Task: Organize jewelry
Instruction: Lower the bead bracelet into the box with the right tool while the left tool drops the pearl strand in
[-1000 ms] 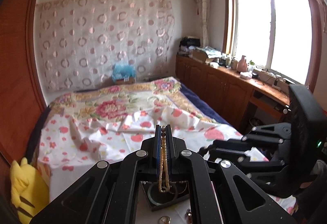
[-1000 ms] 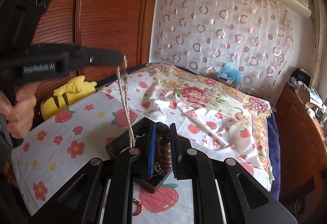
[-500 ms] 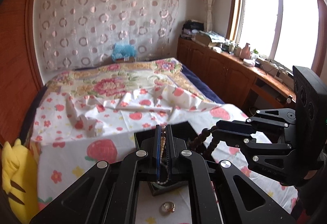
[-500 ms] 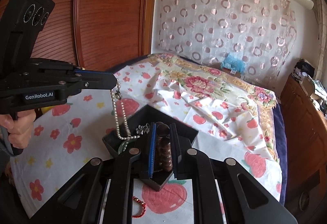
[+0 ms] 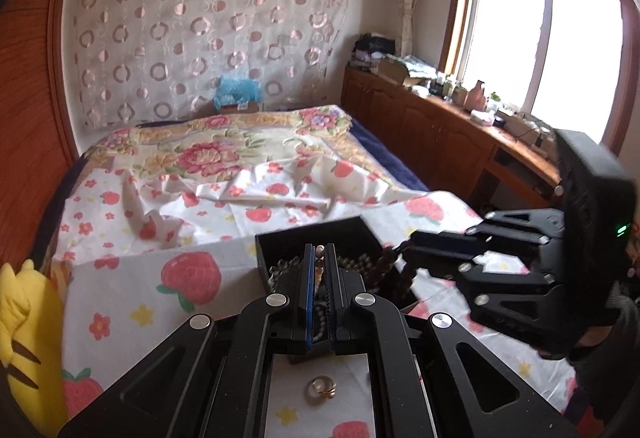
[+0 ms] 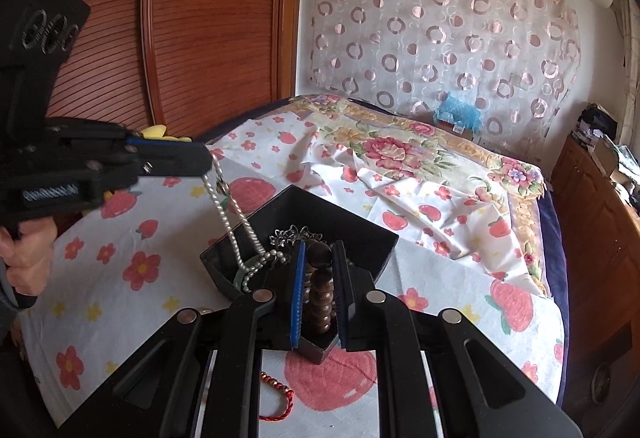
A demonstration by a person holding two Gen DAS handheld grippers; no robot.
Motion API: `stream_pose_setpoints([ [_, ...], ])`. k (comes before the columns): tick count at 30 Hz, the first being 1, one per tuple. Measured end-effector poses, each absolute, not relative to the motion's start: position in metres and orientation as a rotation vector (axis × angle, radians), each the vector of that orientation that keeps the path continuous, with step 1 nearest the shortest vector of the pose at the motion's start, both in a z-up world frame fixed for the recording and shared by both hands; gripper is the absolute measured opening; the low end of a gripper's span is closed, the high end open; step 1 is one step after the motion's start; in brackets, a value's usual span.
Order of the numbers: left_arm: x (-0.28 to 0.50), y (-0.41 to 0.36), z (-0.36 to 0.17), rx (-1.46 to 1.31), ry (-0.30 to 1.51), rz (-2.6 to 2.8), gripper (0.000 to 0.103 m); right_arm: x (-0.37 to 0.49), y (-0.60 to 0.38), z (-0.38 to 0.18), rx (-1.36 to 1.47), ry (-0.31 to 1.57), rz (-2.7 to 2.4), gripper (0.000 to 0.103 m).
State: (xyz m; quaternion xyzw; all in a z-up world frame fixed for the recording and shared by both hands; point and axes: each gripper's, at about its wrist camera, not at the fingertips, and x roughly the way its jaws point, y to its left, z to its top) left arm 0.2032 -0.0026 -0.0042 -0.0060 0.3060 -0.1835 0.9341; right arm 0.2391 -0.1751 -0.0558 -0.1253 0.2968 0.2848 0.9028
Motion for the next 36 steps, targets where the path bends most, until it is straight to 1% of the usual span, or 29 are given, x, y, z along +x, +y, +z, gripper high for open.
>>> stream_pose_setpoints([
  [10,0.196,-0.016,0.043,-0.013,0.554,-0.424,0.004,0.237,-0.189,-0.054,-0.246,0.613,0.577,0.015],
  [15,0.190,-0.018,0.053,0.001,0.533,-0.422,0.004,0.233,-0.190,-0.050,-0.243,0.603,0.580,0.015],
  [18,0.191,-0.019,0.048,0.020,0.541,-0.397,0.004,0.233,-0.188,-0.051,-0.243,0.604,0.588,0.015],
  [27,0.212,-0.007,0.009,0.016,0.637,-0.341,0.004,0.236,-0.176,-0.062,-0.260,0.634,0.600,0.016],
  [28,0.213,-0.005,0.006,0.013,0.644,-0.339,0.005,0.236,-0.176,-0.063,-0.261,0.633,0.596,0.019],
  [29,0.214,-0.004,0.004,0.011,0.648,-0.337,0.008,0.235,-0.176,-0.063,-0.260,0.631,0.595,0.021],
  [30,0.214,-0.003,0.003,0.009,0.650,-0.336,0.015,0.235,-0.177,-0.063,-0.253,0.631,0.596,0.024],
  [31,0.214,-0.002,0.001,0.007,0.651,-0.335,0.018,0.235,-0.178,-0.063,-0.248,0.632,0.593,0.024],
  [36,0.205,0.004,-0.015,0.009,0.675,-0.332,0.019,0.226,-0.188,-0.064,-0.220,0.632,0.580,0.024],
])
